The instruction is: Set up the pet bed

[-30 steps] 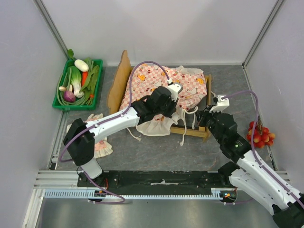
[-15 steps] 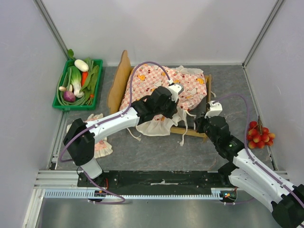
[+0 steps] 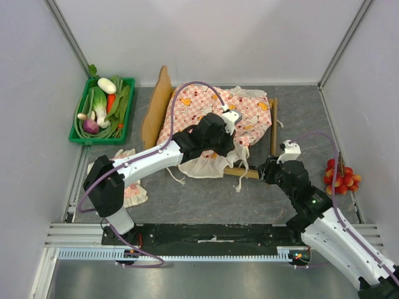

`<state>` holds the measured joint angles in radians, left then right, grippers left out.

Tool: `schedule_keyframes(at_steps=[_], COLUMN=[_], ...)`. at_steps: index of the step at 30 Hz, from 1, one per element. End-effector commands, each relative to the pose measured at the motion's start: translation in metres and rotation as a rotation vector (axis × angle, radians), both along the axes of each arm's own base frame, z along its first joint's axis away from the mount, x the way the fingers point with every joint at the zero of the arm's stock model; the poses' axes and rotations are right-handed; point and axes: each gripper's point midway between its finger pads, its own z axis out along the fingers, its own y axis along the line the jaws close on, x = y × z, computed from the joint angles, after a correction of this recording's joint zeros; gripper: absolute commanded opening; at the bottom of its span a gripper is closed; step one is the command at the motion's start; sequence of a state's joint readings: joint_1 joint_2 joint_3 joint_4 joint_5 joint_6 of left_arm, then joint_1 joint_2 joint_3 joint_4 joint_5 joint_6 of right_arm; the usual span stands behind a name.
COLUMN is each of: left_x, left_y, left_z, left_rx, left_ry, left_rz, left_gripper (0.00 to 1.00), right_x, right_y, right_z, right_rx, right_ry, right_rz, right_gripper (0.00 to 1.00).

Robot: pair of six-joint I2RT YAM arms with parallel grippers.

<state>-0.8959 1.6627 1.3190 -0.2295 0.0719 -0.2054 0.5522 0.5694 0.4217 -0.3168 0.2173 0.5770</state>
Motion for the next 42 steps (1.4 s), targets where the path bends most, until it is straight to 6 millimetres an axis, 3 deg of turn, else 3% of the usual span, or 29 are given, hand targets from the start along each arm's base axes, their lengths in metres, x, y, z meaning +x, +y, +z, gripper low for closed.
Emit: schedule_keyframes(at_steps=[1, 5, 7, 12, 20, 23, 25, 28, 29, 30, 32, 34, 35, 36, 38, 40, 42], left_x=[-0.001, -0.003, -0.005, -0.005, 0.004, 0.002, 0.002, 0.003, 0.004, 0.007, 0.012, 0.022, 0.026, 0.034, 0.041, 0.051, 0.059], left_y=[-0.015, -0.024, -0.026, -0.025, -0.008, -0.006, -0.005, -0.005, -0.005, -0.006, -0.004, -0.001, -0.001, 0.001, 0.002, 0.005, 0.008], left_z=[0.012, 0.005, 0.002, -0.012, -0.014, -0.017, -0.020, -0.022, -0.024, -0.023, -0.027, -0.026, -0.027, -0.029, -0.032, -0.036, -0.033], left_rx=[-0.074, -0.066, -0.054, 0.002, 0.072, 0.086, 0.095, 0.101, 0.105, 0.100, 0.109, 0.098, 0.095, 0.094, 0.098, 0.110, 0.111], left_ry=[0.019, 0.046, 0.055, 0.087, 0.050, 0.051, 0.052, 0.052, 0.053, 0.050, 0.056, 0.070, 0.076, 0.083, 0.097, 0.109, 0.105], left_rz=[-0.022, -0.036, -0.040, -0.026, 0.032, 0.027, 0.025, 0.024, 0.025, 0.028, 0.044, 0.078, 0.086, 0.101, 0.109, 0.123, 0.133], left_gripper=[0.02, 0.02, 0.02, 0.02, 0.02, 0.02, 0.02, 0.02, 0.02, 0.02, 0.02, 0.02, 0.02, 0.02, 0.02, 0.02, 0.02], right_x=[-0.005, -0.009, -0.007, 0.003, 0.016, 0.019, 0.022, 0.032, 0.039, 0.043, 0.059, 0.073, 0.087, 0.093, 0.112, 0.122, 0.127], right_y=[-0.021, -0.065, -0.075, -0.070, -0.063, -0.066, -0.070, -0.074, -0.073, -0.073, -0.074, -0.073, -0.071, -0.067, -0.063, -0.060, -0.057], right_z=[0.048, 0.054, 0.056, 0.049, -0.005, -0.019, -0.029, -0.036, -0.031, -0.031, -0.018, -0.020, -0.009, -0.020, -0.014, -0.025, -0.024], right_rx=[0.035, -0.066, -0.108, -0.128, -0.200, -0.186, -0.181, -0.155, -0.145, -0.147, -0.140, -0.162, -0.155, -0.173, -0.169, -0.179, -0.178], right_ry=[-0.080, -0.070, -0.057, 0.003, 0.148, 0.187, 0.219, 0.224, 0.199, 0.193, 0.147, 0.163, 0.130, 0.164, 0.141, 0.169, 0.174], right_rz=[-0.096, -0.298, -0.351, -0.375, -0.373, -0.356, -0.343, -0.330, -0.328, -0.321, -0.320, -0.309, -0.306, -0.279, -0.267, -0.247, -0.223], right_gripper=[0.54, 0.60, 0.66, 0.71, 0.69, 0.61, 0.48, 0.19, 0.04, 0.00, 0.00, 0.00, 0.00, 0.00, 0.00, 0.01, 0.18])
